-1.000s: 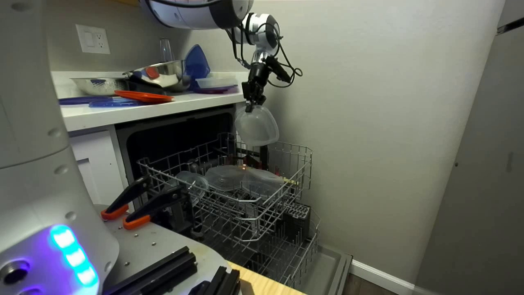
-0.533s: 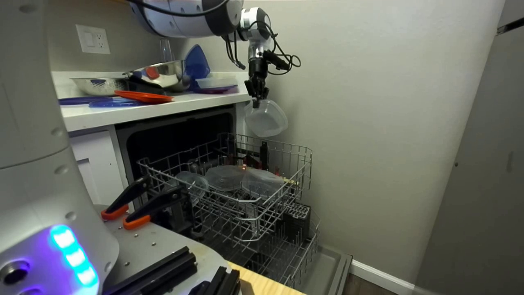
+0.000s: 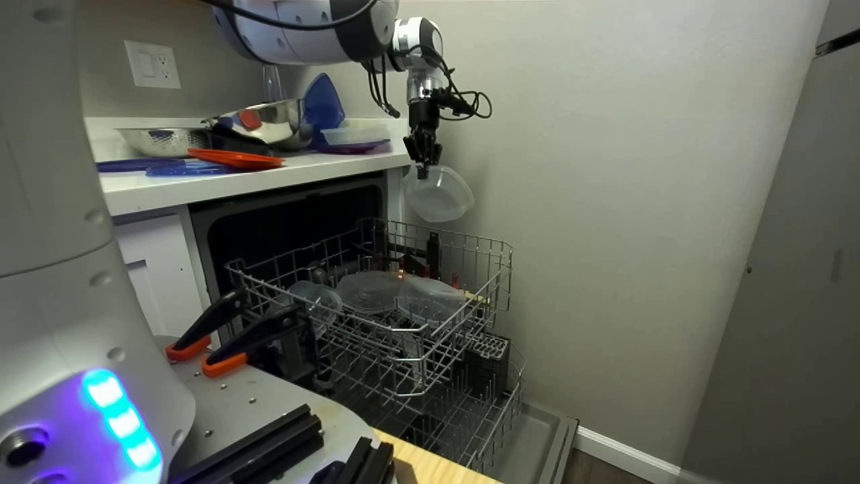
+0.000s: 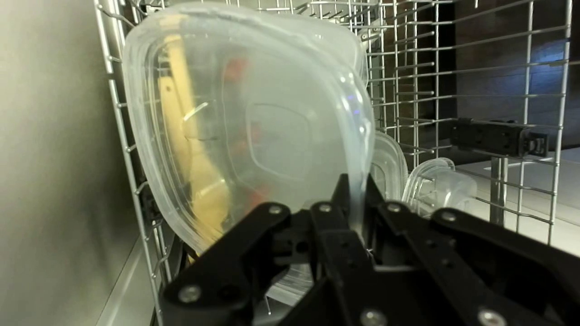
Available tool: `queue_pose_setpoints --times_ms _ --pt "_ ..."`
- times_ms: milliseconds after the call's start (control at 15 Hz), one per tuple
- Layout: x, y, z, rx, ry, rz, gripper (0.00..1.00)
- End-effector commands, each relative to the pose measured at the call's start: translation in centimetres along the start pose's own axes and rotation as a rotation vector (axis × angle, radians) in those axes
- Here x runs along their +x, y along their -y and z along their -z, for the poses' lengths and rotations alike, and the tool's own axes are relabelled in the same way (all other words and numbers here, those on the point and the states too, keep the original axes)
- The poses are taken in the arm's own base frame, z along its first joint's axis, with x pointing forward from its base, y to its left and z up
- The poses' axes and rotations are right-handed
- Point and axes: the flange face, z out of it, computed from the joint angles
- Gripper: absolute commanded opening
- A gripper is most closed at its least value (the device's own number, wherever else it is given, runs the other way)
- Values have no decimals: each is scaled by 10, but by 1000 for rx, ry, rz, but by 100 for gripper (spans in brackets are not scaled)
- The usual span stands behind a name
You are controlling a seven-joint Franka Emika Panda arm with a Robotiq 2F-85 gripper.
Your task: Put the bowl on the counter
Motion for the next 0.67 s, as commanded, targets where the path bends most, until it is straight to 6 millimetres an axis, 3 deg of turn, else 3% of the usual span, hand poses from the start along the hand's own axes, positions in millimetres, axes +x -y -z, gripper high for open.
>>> queue_pose_setpoints --times_ms 0,333,600 --pt "0 0 0 0 0 0 6" --pt "0 0 0 0 0 0 2" --pt "43 11 8 -83 47 79 2"
